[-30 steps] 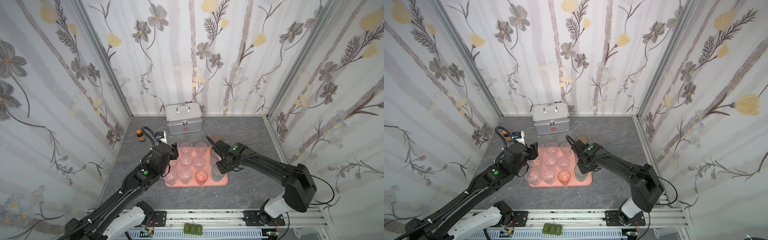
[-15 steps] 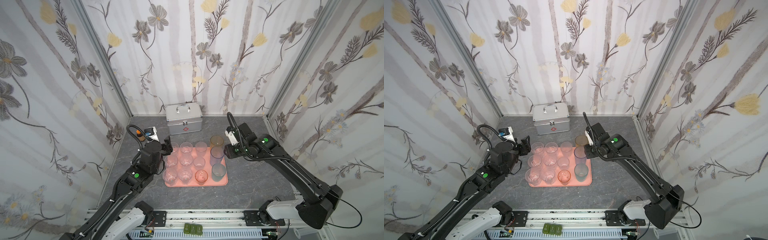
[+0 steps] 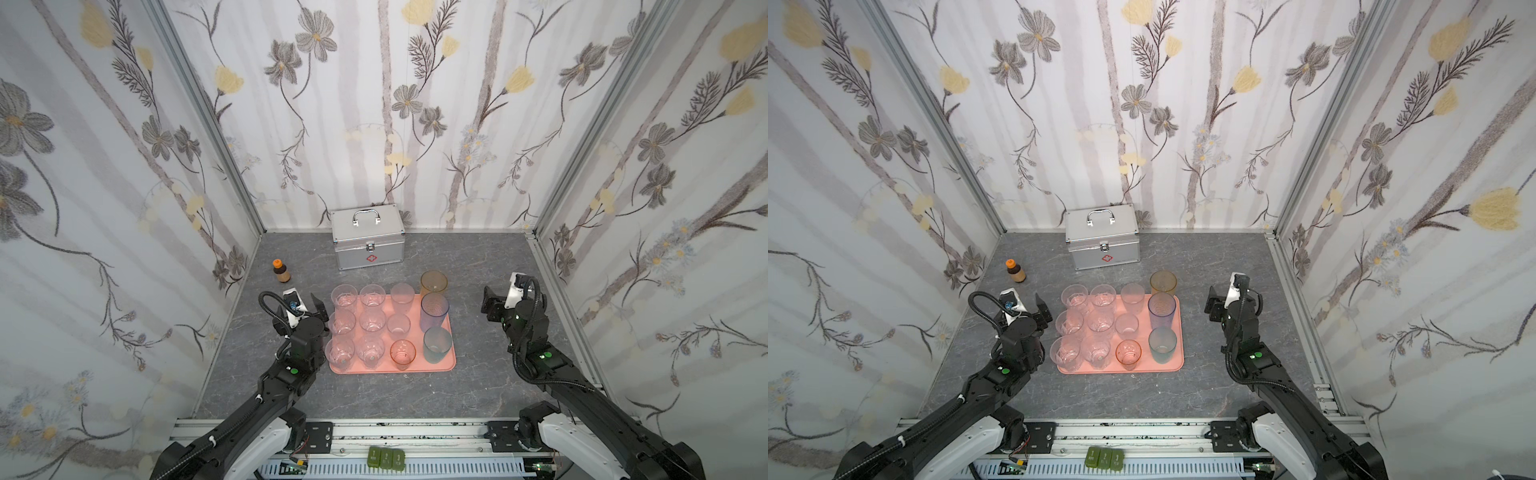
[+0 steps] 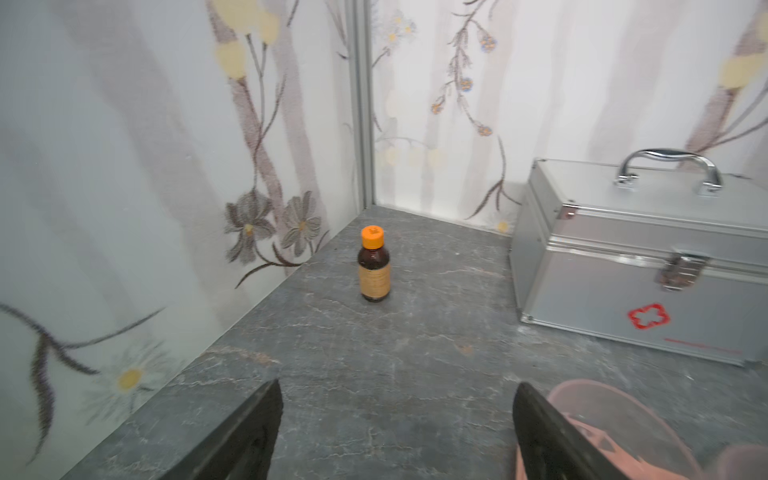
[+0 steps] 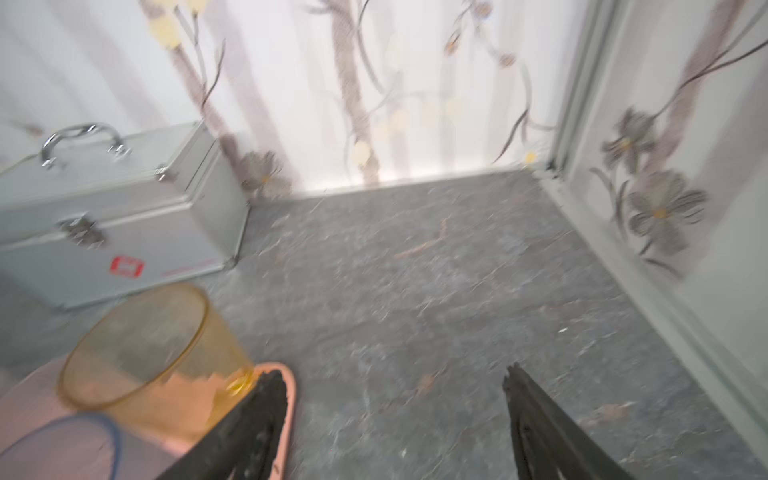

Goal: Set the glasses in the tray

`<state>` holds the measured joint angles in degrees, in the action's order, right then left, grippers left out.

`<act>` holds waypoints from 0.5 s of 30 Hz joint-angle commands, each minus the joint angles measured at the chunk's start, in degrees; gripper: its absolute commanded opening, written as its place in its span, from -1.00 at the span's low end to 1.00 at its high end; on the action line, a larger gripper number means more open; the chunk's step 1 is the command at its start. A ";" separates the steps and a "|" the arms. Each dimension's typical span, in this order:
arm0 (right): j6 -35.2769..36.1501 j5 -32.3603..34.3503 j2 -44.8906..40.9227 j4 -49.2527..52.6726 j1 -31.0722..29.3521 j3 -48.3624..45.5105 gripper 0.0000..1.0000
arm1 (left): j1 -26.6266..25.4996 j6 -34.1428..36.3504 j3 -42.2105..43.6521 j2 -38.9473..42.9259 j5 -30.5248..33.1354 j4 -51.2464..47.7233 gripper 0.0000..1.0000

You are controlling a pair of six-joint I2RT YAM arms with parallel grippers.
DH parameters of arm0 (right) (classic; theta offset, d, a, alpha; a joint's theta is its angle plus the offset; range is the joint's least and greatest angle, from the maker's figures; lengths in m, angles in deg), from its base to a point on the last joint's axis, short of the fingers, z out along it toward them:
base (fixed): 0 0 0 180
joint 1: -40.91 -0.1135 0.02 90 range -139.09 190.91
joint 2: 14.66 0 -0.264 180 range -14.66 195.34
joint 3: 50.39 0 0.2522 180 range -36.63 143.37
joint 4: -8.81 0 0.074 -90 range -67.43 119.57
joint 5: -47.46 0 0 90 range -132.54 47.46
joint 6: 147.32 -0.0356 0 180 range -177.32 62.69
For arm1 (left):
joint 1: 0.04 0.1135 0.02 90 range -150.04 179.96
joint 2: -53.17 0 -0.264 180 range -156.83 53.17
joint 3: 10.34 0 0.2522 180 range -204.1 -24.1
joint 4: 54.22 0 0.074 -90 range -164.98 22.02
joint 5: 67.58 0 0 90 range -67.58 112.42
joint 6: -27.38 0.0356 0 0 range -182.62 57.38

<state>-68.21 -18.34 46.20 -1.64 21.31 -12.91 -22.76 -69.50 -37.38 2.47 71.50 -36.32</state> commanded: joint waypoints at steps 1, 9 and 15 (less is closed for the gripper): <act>4.45 12.07 3.88 -16.31 1.92 -1.55 0.69 | 5.05 -0.46 2.70 -3.29 -1.87 17.52 0.79; 5.50 8.75 13.62 -27.14 7.56 -5.98 0.72 | 10.73 -0.23 7.82 -17.31 -14.41 32.87 0.80; 8.29 6.56 16.74 -41.56 10.54 -11.47 0.73 | 15.14 1.06 6.74 -26.03 -23.10 43.90 0.81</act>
<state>-62.13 -11.15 62.40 -31.63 31.17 -23.35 -8.84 -69.43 -29.89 -21.03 54.41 -2.57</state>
